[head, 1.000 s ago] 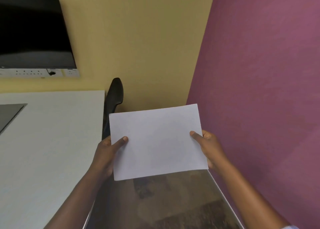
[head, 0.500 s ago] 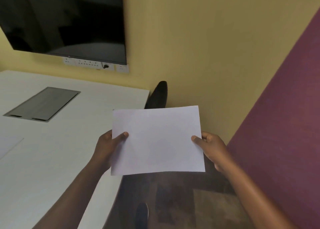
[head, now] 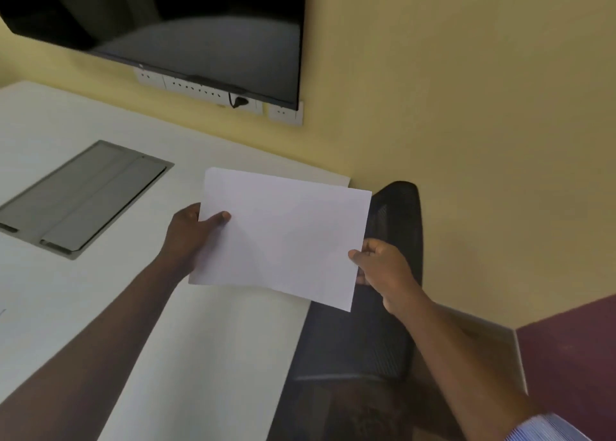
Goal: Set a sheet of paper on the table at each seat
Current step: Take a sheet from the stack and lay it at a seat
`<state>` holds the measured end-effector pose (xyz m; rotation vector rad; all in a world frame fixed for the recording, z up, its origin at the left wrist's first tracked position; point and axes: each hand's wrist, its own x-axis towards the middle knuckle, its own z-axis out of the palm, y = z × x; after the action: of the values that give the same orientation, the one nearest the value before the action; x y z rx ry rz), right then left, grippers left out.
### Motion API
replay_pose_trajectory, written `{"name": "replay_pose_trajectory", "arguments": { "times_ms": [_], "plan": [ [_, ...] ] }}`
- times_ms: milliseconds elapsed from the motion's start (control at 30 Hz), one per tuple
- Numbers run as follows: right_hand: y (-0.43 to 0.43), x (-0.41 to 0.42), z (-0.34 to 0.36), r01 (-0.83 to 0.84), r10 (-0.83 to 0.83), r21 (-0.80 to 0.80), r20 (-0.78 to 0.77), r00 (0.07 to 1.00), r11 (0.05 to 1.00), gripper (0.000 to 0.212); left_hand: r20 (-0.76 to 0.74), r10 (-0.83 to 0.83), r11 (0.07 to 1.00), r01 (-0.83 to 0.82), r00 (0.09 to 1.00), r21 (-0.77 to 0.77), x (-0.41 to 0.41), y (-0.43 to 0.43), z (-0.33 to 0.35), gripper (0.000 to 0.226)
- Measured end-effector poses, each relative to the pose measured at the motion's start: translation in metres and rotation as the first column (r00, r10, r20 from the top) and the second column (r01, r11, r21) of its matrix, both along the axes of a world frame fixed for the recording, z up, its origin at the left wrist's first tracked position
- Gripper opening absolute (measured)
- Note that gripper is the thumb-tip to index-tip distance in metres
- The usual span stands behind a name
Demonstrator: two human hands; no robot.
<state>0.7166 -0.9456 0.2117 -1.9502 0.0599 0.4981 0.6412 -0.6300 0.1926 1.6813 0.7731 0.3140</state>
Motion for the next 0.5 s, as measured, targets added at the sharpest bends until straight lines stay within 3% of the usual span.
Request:
{"name": "replay_pose_trajectory", "arguments": {
  "times_ms": [200, 367, 500],
  "plan": [
    [0.048, 0.075, -0.087, 0.063, -0.079, -0.080, -0.215, 0.973, 0.995, 0.010, -0.159, -0.050, 0.995, 0.064, 0.986, 0.083, 0.092, 0.035, -0.072, 0.018],
    [0.094, 0.109, -0.140, 0.039, -0.089, -0.192, -0.259, 0.962, 0.981, 0.012, -0.325, -0.059, 0.968, 0.134, 0.944, 0.213, 0.127, 0.052, -0.133, 0.027],
    [0.115, 0.116, -0.173, -0.025, -0.087, -0.348, -0.304, 0.949, 0.937, 0.019, -0.389, -0.002, 0.896, 0.175, 0.921, 0.408, 0.135, 0.054, -0.160, 0.030]
  ]
}}
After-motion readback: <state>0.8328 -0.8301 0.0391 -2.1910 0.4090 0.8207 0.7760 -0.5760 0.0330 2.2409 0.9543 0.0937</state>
